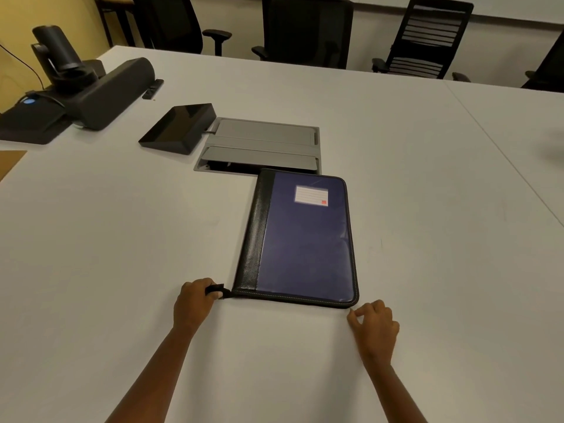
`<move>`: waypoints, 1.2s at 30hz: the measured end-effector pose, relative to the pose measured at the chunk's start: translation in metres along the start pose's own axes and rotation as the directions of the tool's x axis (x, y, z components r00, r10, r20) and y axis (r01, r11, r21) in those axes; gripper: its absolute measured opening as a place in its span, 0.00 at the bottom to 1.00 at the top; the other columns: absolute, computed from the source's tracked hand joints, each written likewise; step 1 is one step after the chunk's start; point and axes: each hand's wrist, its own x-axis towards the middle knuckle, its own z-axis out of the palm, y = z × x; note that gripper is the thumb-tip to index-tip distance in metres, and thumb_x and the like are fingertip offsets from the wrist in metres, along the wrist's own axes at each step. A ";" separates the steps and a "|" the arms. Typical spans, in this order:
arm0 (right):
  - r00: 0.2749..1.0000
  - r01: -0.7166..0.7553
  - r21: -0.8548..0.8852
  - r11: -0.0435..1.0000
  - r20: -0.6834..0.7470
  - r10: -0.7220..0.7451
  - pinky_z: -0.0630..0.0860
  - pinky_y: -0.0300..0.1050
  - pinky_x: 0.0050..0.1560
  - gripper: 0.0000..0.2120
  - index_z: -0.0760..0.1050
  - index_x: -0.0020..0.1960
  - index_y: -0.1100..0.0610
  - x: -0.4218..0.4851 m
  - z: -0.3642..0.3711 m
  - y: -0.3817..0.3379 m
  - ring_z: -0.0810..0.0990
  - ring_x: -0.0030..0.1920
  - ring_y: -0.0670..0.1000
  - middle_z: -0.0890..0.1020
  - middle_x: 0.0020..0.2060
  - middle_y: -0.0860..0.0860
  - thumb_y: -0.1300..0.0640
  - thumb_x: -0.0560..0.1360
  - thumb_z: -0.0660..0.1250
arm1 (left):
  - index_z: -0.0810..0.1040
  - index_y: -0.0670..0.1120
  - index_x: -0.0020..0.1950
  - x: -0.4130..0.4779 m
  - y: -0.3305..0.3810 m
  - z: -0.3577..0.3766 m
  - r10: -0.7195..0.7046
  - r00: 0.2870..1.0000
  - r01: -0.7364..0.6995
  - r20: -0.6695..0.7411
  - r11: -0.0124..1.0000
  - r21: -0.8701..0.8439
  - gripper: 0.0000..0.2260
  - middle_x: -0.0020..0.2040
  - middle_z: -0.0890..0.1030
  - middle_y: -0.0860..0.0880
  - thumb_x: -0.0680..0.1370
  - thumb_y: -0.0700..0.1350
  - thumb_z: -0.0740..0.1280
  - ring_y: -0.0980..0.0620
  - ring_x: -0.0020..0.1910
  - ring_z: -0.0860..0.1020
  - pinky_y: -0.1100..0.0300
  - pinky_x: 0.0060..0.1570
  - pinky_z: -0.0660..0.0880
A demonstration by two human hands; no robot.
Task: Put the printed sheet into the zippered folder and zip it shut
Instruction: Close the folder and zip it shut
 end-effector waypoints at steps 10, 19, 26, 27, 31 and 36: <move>0.998 0.000 0.173 0.985 0.057 -0.010 0.69 0.50 0.51 0.05 0.75 0.45 0.61 0.002 -0.005 0.003 0.73 0.50 0.57 0.77 0.47 0.58 0.60 0.74 0.64 | 0.71 0.40 0.67 -0.017 0.034 0.032 0.327 0.944 -0.313 -0.041 0.930 0.195 0.27 0.65 0.72 0.36 0.67 0.28 0.62 0.37 0.65 0.71 0.45 0.67 0.65; 0.997 -0.020 0.197 0.980 0.077 0.004 0.68 0.50 0.52 0.06 0.76 0.48 0.60 0.007 -0.004 0.006 0.73 0.53 0.56 0.77 0.51 0.57 0.58 0.74 0.64 | 0.43 0.45 0.76 -0.030 0.098 0.107 0.466 0.800 -0.600 0.378 0.626 0.497 0.30 0.77 0.44 0.38 0.79 0.53 0.53 0.40 0.76 0.44 0.41 0.73 0.41; 0.995 0.020 0.200 0.980 0.087 -0.038 0.70 0.48 0.53 0.07 0.77 0.48 0.59 0.009 -0.005 0.010 0.74 0.52 0.54 0.79 0.50 0.55 0.57 0.74 0.64 | 0.45 0.39 0.75 -0.034 0.144 0.143 0.551 0.650 -0.759 0.523 0.446 0.475 0.27 0.76 0.48 0.36 0.82 0.48 0.53 0.38 0.76 0.48 0.48 0.74 0.51; 0.995 0.024 0.207 0.978 0.091 -0.044 0.71 0.48 0.52 0.06 0.77 0.47 0.59 0.009 -0.005 0.010 0.74 0.51 0.54 0.80 0.49 0.55 0.57 0.74 0.64 | 0.46 0.37 0.75 -0.034 0.147 0.144 0.561 0.623 -0.780 0.544 0.405 0.476 0.26 0.76 0.49 0.34 0.82 0.45 0.54 0.36 0.75 0.51 0.47 0.73 0.54; 0.994 0.036 0.212 0.977 0.089 -0.055 0.70 0.47 0.52 0.05 0.77 0.44 0.59 0.012 -0.006 0.012 0.75 0.49 0.54 0.80 0.46 0.54 0.57 0.73 0.66 | 0.48 0.30 0.72 -0.031 0.154 0.141 0.575 0.507 -0.853 0.643 0.225 0.471 0.24 0.72 0.54 0.27 0.79 0.33 0.55 0.30 0.71 0.59 0.42 0.67 0.66; 0.998 0.039 0.214 0.976 0.030 -0.046 0.69 0.47 0.49 0.05 0.77 0.42 0.61 0.023 -0.010 0.012 0.75 0.48 0.55 0.80 0.45 0.56 0.59 0.72 0.67 | 0.48 0.26 0.70 -0.030 0.160 0.132 0.552 0.431 -0.887 0.714 0.114 0.447 0.22 0.70 0.55 0.23 0.78 0.29 0.53 0.26 0.69 0.60 0.37 0.62 0.69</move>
